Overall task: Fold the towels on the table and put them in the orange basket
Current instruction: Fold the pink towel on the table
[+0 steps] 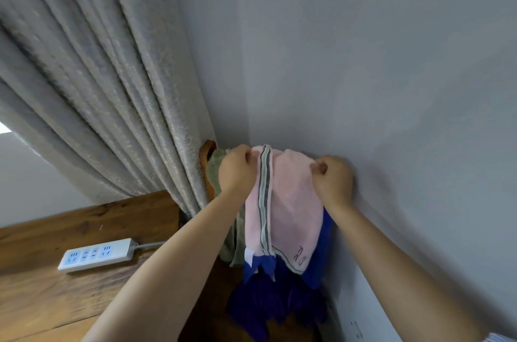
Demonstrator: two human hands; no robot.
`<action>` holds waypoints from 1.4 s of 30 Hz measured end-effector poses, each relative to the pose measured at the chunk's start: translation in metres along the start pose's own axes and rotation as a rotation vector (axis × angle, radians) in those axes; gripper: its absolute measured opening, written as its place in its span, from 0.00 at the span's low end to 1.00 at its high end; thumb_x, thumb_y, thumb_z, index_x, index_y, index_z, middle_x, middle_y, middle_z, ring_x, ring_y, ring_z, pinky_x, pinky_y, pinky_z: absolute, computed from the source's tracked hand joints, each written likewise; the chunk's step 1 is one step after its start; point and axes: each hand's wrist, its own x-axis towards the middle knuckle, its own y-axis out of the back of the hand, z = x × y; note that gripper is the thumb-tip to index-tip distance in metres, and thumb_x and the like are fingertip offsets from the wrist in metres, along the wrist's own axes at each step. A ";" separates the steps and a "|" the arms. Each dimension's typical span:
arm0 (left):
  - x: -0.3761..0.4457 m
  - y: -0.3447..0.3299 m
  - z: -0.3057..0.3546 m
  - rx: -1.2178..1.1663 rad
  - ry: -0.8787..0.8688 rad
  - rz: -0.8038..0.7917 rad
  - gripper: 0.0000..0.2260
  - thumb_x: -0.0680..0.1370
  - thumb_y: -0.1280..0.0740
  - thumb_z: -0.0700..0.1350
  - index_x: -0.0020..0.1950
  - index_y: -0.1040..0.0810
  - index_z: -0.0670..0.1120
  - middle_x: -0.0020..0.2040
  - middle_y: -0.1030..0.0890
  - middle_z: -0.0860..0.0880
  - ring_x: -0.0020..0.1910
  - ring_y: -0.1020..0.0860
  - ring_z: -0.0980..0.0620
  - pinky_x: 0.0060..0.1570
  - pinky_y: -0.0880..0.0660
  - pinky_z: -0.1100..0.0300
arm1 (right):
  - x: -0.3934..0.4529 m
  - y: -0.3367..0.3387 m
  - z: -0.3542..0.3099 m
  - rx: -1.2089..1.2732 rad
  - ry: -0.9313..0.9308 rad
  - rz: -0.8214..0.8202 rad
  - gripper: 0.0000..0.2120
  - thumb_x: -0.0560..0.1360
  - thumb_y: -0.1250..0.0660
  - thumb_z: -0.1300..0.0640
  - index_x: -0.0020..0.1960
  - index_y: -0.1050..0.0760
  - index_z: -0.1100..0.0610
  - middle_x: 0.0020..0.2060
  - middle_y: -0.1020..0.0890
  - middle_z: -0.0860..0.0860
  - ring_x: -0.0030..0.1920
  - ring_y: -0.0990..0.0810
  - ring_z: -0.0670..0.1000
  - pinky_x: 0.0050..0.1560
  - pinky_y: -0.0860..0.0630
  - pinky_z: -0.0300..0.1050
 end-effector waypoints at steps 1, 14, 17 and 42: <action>-0.003 0.007 0.001 -0.046 -0.011 0.038 0.11 0.81 0.43 0.44 0.48 0.24 0.39 0.41 0.23 0.44 0.42 0.26 0.45 0.42 0.31 0.56 | -0.002 0.003 -0.005 0.048 0.023 0.038 0.08 0.75 0.38 0.64 0.46 0.23 0.67 0.47 0.20 0.62 0.48 0.23 0.60 0.41 0.37 0.40; -0.077 0.155 -0.037 -0.308 -0.082 0.470 0.06 0.78 0.38 0.39 0.40 0.27 0.44 0.33 0.29 0.55 0.38 0.30 0.51 0.35 0.34 0.71 | -0.097 0.016 -0.130 0.366 0.565 0.093 0.07 0.70 0.36 0.65 0.36 0.24 0.68 0.33 0.28 0.53 0.33 0.32 0.47 0.39 0.35 0.22; -0.117 0.205 -0.074 -0.299 -0.091 0.561 0.07 0.77 0.36 0.38 0.39 0.25 0.41 0.32 0.28 0.52 0.37 0.29 0.49 0.37 0.33 0.61 | -0.149 0.000 -0.164 0.383 0.625 0.030 0.09 0.70 0.37 0.61 0.37 0.23 0.67 0.34 0.25 0.56 0.33 0.32 0.45 0.39 0.35 0.21; -0.265 0.425 -0.340 -0.016 0.402 0.573 0.13 0.80 0.39 0.45 0.51 0.22 0.37 0.49 0.19 0.41 0.49 0.24 0.44 0.46 0.31 0.59 | -0.371 -0.187 -0.342 0.273 0.478 -0.502 0.08 0.74 0.37 0.62 0.46 0.22 0.66 0.46 0.19 0.61 0.43 0.27 0.50 0.43 0.35 0.38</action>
